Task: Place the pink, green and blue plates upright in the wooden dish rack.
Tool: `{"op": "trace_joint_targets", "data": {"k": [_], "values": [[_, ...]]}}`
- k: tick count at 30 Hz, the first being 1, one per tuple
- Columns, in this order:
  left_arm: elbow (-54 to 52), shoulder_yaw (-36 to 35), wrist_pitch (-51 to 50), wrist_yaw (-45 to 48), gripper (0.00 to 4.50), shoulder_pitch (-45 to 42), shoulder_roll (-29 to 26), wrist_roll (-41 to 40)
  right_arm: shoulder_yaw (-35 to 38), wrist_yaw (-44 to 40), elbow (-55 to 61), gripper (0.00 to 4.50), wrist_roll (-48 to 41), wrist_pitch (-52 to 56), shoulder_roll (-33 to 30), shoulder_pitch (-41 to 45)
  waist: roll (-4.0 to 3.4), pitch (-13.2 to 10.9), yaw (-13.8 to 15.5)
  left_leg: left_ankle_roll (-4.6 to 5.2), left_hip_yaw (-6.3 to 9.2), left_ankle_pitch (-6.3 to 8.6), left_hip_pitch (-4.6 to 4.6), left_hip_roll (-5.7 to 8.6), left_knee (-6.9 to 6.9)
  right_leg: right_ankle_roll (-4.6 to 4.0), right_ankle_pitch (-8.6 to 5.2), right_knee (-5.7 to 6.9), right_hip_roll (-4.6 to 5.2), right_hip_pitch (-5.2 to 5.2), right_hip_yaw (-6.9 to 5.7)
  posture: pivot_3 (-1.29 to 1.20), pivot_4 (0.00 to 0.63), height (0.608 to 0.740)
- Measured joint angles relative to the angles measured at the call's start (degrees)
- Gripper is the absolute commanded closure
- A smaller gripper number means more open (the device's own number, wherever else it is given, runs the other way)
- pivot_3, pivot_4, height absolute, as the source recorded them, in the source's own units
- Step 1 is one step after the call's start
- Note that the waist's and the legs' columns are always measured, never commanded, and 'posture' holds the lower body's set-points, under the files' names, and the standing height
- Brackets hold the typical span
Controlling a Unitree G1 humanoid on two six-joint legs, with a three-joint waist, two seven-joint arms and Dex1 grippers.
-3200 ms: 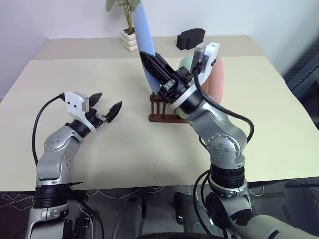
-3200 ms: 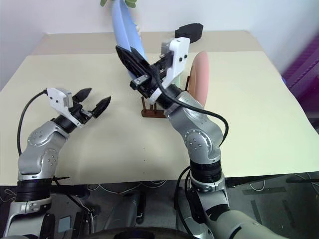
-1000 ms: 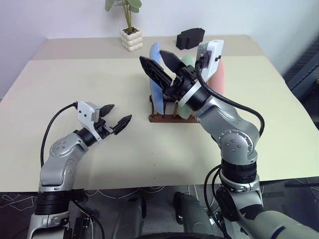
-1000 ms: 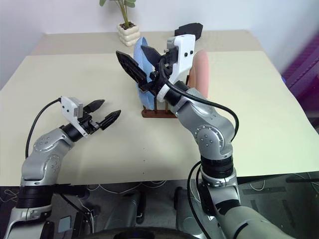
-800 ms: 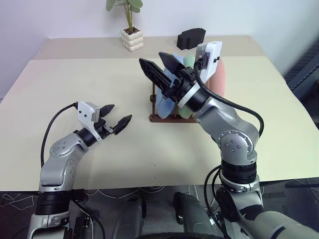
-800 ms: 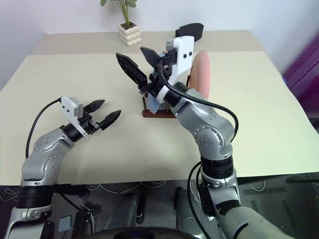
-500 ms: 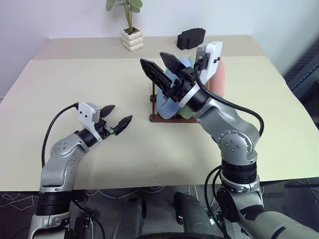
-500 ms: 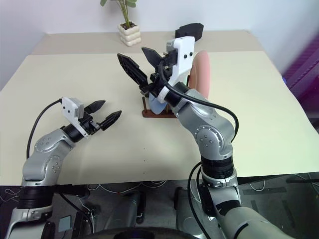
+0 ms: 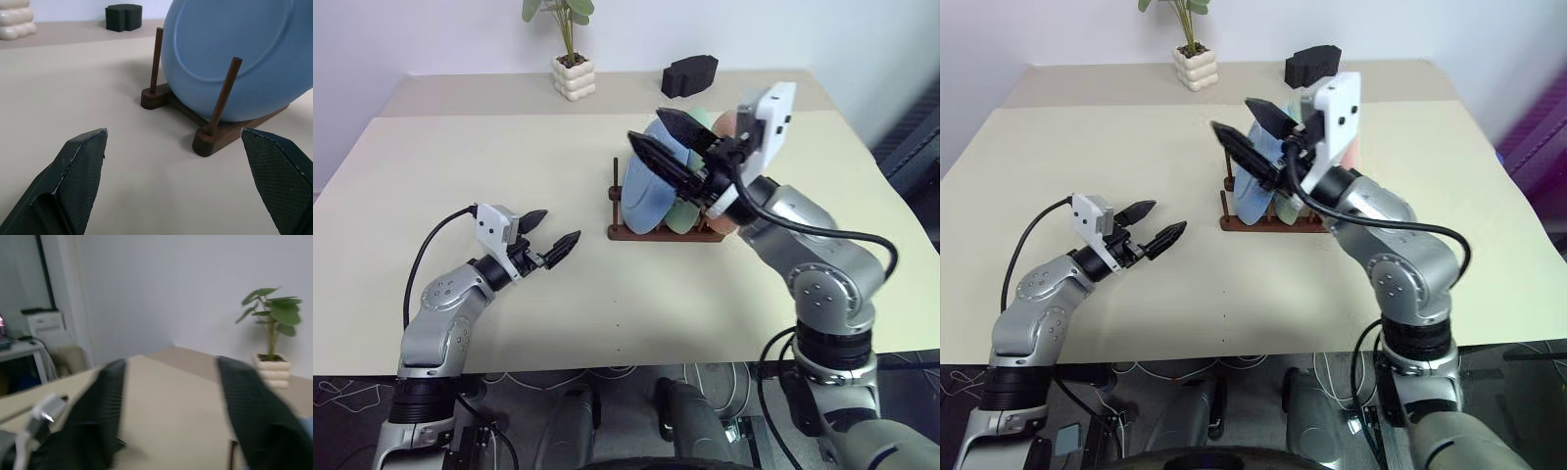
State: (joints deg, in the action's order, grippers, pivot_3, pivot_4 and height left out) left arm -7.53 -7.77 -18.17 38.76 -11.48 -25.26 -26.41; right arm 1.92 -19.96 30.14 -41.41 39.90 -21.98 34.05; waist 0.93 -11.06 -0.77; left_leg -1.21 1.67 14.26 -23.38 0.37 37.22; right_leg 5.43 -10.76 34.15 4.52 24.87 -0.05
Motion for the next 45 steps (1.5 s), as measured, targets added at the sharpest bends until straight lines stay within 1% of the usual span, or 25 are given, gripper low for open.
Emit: {"op": "trace_joint_targets", "data": {"k": [1,2,3,5,6,10,15,19,33,37,45], "values": [[0.0,0.1,0.0,0.0,0.00,-0.1,0.0,0.0,0.1,-1.1,1.1,3.51,0.0,0.4,-2.0,-0.6,0.00,0.0,0.0,0.00,-0.01,0.00,0.00,0.00,0.00,0.00,0.00,0.00,0.00,0.00,0.00,0.00,0.150,0.737],[0.1,0.3,0.0,0.2,0.00,-0.1,0.0,0.0,-0.1,-2.9,2.9,4.02,0.2,1.1,-5.6,-1.9,0.00,0.0,0.2,0.00,0.00,0.00,-0.01,0.00,0.00,0.01,-0.01,-0.02,0.01,0.00,0.00,0.00,0.150,0.737],[0.2,0.2,0.0,0.4,0.00,-0.1,0.0,0.0,-0.3,-4.2,4.0,4.42,0.3,1.7,-8.5,-2.9,0.01,0.0,0.2,0.00,0.00,0.00,-0.02,0.01,0.00,0.01,-0.02,-0.03,0.02,-0.01,0.00,0.00,0.150,0.737],[0.2,0.3,-0.1,1.1,0.00,-0.1,0.0,-0.1,-0.6,-6.3,5.8,4.42,0.9,2.7,-12.5,-4.8,0.01,0.0,0.1,0.00,-0.03,0.00,-0.02,0.01,0.02,-0.01,-0.03,-0.05,0.03,-0.02,0.00,0.00,0.150,0.737],[0.2,0.4,-0.3,1.5,0.00,-0.1,0.0,-0.1,-0.9,-6.5,6.0,4.42,1.4,3.1,-13.2,-5.2,0.01,0.0,0.0,0.00,-0.05,0.00,0.00,0.00,0.03,-0.14,-0.10,-0.05,0.03,-0.02,0.00,0.00,0.150,0.737],[0.1,2.5,-1.9,4.7,0.00,0.2,-0.8,-0.6,-1.7,-6.5,6.6,4.42,4.9,3.6,-16.5,-7.0,0.01,0.0,0.1,0.00,-0.06,0.00,-0.01,0.00,0.03,-0.17,-0.12,-0.05,0.02,0.00,0.01,0.00,0.150,0.737],[-2.8,5.4,-4.2,8.9,0.00,2.3,-3.5,-0.6,-3.8,-7.0,6.6,4.42,8.3,5.0,-18.9,-8.8,0.01,0.0,0.1,0.00,-0.06,0.00,-0.02,-0.03,0.02,-0.19,-0.14,-0.06,0.03,0.00,0.00,0.00,0.150,0.737],[-3.5,5.4,-4.6,9.3,0.00,2.3,-3.6,-0.6,-6.0,-7.0,6.6,4.42,10.7,5.9,-18.9,-9.2,0.01,0.0,0.2,0.00,-0.05,0.00,-0.02,-0.09,0.05,-0.18,-0.14,-0.06,0.04,-0.01,0.00,0.00,0.150,0.737],[-4.1,5.4,-5.0,8.5,0.00,3.0,-3.5,-0.6,-7.9,-7.9,4.3,4.42,17.3,6.1,-18.9,-8.5,0.01,0.0,0.1,0.00,-0.06,0.00,-0.02,-0.05,0.04,-0.18,-0.14,-0.06,0.03,-0.01,0.00,0.00,0.150,0.737],[-4.4,5.4,-5.0,8.4,0.00,3.1,-3.5,-0.6,-8.6,-8.3,3.4,4.42,18.5,5.9,-17.8,-7.4,0.01,0.0,0.1,0.00,-0.05,0.00,-0.02,-0.03,0.05,-0.18,-0.14,-0.05,0.02,-0.01,0.00,0.00,0.150,0.737],[-4.4,5.4,-5.0,8.3,0.00,3.2,-3.3,-0.5,-11.0,-8.6,2.0,4.42,21.1,4.3,-13.2,-3.8,0.01,0.0,0.1,0.00,-0.04,0.00,-0.02,-0.03,0.04,-0.18,-0.13,-0.04,0.01,-0.01,0.00,0.00,0.150,0.737]]}}
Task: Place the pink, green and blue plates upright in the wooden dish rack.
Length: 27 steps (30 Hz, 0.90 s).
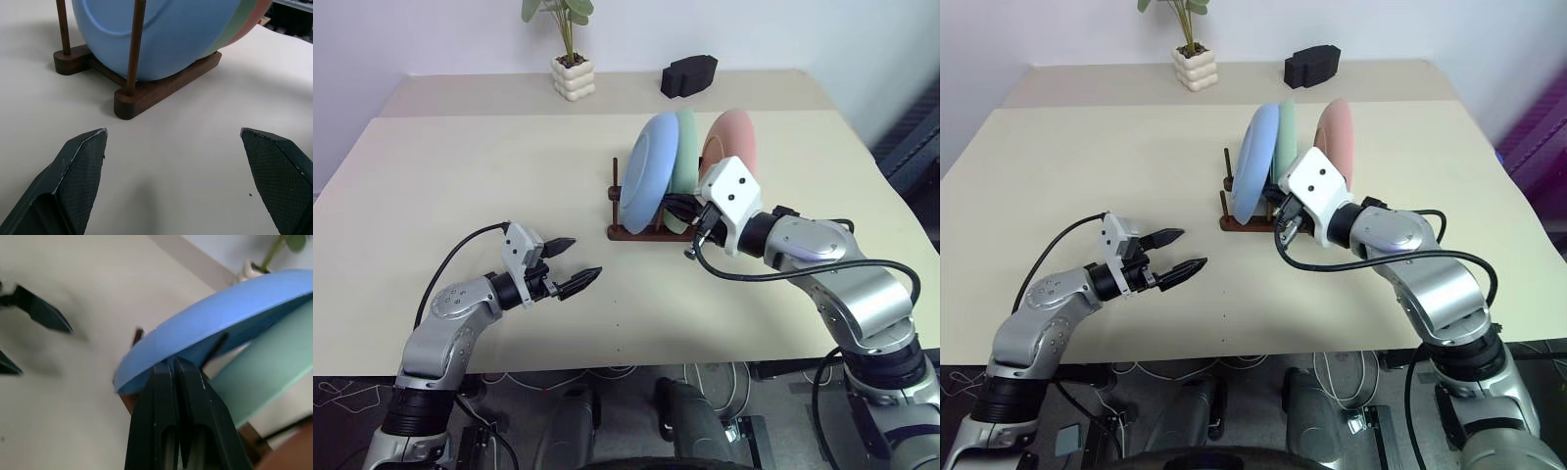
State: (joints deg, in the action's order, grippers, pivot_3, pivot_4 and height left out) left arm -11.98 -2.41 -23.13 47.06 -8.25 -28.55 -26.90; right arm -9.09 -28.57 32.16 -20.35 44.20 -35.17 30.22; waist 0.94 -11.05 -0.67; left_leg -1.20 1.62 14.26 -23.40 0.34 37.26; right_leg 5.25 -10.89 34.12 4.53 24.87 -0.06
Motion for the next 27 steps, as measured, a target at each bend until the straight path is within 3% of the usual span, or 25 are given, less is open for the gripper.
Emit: {"op": "trace_joint_targets", "data": {"k": [11,17,22,27], "values": [[-0.1,0.0,0.0,-0.8,0.00,0.4,0.1,0.1,-0.6,-2.1,0.0,4.42,1.1,-2.1,1.1,0.0,0.00,0.0,0.0,0.00,0.00,0.00,0.00,0.01,0.02,0.00,0.00,0.02,0.01,-0.01,0.00,0.00,0.150,0.737],[-0.1,0.1,0.0,-0.8,0.00,0.3,0.4,0.1,3.2,-4.3,1.2,4.42,0.7,-3.2,-1.3,-0.2,0.00,0.0,0.1,0.00,0.00,0.00,0.00,0.02,0.03,0.00,0.00,0.01,0.01,-0.02,0.00,0.00,0.150,0.737],[0.3,0.8,0.1,-0.4,0.00,-0.5,0.6,0.2,12.5,-8.3,5.7,4.42,-4.0,-3.4,-5.9,-2.2,0.01,0.0,0.2,0.00,0.01,0.00,0.00,0.02,0.04,0.01,0.00,0.00,0.01,-0.05,0.00,0.00,0.150,0.737],[2.7,1.3,1.5,0.2,0.00,-1.8,1.2,0.5,28.9,-12.1,6.8,4.42,-12.9,-3.4,-7.4,-10.9,0.05,0.0,0.7,0.01,0.02,0.01,0.03,0.02,0.06,0.02,-0.01,-0.02,0.00,-0.12,-0.03,0.00,0.150,0.737]]}}
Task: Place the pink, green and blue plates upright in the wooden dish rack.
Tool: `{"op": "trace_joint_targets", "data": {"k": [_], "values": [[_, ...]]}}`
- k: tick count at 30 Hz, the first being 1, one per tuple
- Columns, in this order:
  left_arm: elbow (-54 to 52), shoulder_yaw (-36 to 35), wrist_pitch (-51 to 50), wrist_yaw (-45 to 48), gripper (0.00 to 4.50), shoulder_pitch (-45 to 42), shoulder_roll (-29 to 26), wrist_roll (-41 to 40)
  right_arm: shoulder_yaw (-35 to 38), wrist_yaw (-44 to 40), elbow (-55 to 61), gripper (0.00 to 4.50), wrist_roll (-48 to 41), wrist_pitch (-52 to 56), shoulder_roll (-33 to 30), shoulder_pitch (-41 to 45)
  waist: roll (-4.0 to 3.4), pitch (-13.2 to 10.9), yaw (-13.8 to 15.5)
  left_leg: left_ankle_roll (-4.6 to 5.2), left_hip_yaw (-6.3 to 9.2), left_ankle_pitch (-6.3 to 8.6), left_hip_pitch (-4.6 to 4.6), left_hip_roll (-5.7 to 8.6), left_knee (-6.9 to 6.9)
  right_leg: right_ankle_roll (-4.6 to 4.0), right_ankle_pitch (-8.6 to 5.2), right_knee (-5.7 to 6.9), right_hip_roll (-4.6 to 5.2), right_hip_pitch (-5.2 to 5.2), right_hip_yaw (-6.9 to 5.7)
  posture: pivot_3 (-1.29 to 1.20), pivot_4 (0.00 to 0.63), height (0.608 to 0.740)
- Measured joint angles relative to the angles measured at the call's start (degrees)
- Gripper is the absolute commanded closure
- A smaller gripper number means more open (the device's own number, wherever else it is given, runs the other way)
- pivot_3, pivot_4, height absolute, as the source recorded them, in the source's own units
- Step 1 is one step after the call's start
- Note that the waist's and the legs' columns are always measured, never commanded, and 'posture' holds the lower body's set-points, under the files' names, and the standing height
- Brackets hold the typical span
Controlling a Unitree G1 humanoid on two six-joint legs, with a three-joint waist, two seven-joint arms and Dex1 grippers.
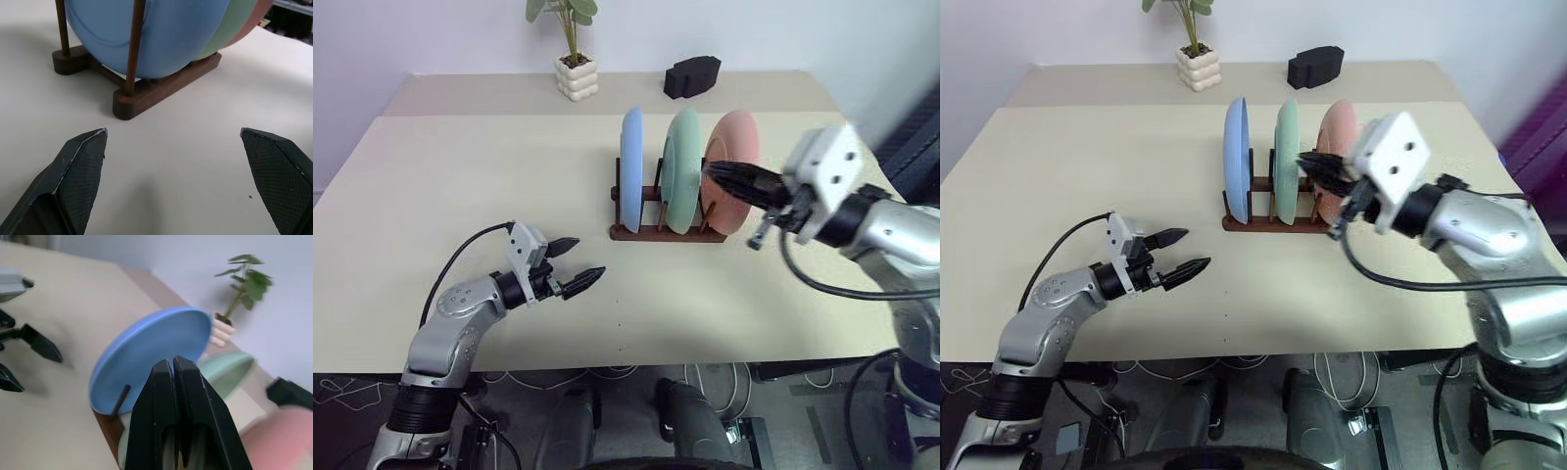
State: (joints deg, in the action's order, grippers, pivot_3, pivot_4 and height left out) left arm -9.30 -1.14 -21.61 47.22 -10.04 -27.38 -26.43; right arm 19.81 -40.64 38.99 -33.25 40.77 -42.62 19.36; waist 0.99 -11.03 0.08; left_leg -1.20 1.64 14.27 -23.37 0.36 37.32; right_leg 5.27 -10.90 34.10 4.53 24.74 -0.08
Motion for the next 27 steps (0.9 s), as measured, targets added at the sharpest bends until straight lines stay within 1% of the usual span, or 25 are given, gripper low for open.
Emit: {"op": "trace_joint_targets", "data": {"k": [2,3,5,7,9,12,19,27], "values": [[2.2,-0.2,1.0,0.3,0.00,-0.5,-0.2,0.5,9.2,-3.6,0.0,4.42,-5.2,0.1,-0.1,-8.8,0.01,0.0,0.7,0.02,0.00,0.01,0.01,0.00,-0.01,0.01,-0.01,-0.01,0.00,-0.04,0.00,0.00,0.150,0.737],[3.2,-0.5,1.3,0.4,0.00,-0.2,-0.9,1.0,11.9,-5.5,0.0,4.42,-7.1,0.3,-0.1,-12.9,-0.01,0.0,0.7,0.03,-0.02,0.02,0.04,-0.01,0.01,0.02,-0.02,0.00,0.00,-0.06,0.00,0.00,0.150,0.737],[5.0,-0.8,2.3,0.7,0.00,-0.3,-1.4,1.5,15.1,-8.5,0.1,4.42,-10.2,0.4,-0.2,-19.6,-0.06,0.0,0.6,0.03,-0.05,0.02,0.09,-0.02,0.04,0.01,-0.01,0.03,0.01,-0.09,0.03,0.00,0.150,0.737],[6.8,-0.9,3.6,1.3,0.00,-0.6,-2.2,2.3,15.1,-9.7,-0.7,4.42,-9.6,-1.4,0.6,-25.0,-0.02,0.1,0.5,0.03,-0.08,0.02,0.19,-0.06,0.06,0.02,-0.02,0.03,-0.02,-0.16,0.03,0.00,0.150,0.737],[9.1,-1.2,4.8,1.5,0.00,-0.5,-3.8,3.4,13.7,-10.0,-4.7,4.42,-6.4,-4.8,2.2,-28.2,0.02,0.1,0.3,0.02,-0.10,0.02,0.24,-0.10,0.07,0.11,-0.08,0.02,-0.05,-0.19,0.03,0.00,0.150,0.737],[10.4,-2.5,5.4,1.5,0.00,-0.3,-4.6,3.8,12.1,-9.9,-10.6,4.42,-4.2,-8.2,3.6,-28.7,-0.05,0.1,0.3,0.02,-0.12,0.02,0.23,-0.15,0.06,0.11,-0.08,0.01,-0.01,-0.16,0.04,0.00,0.150,0.737],[10.3,-4.9,6.2,1.7,0.00,0.9,-6.2,3.8,7.2,-10.4,-20.9,4.42,1.1,-16.2,3.8,-26.7,-0.05,0.1,0.5,0.02,-0.12,0.02,0.20,-0.12,0.04,-0.05,0.01,0.01,0.02,-0.14,0.05,0.00,0.150,0.737],[7.1,-6.6,5.6,0.8,0.00,3.6,-6.2,2.8,3.7,-10.1,-23.0,4.42,1.2,-18.4,4.8,-25.4,-0.05,0.1,0.6,0.02,-0.11,0.02,0.19,-0.14,0.06,-0.04,0.01,0.01,0.02,-0.15,0.04,0.00,0.150,0.737]]}}
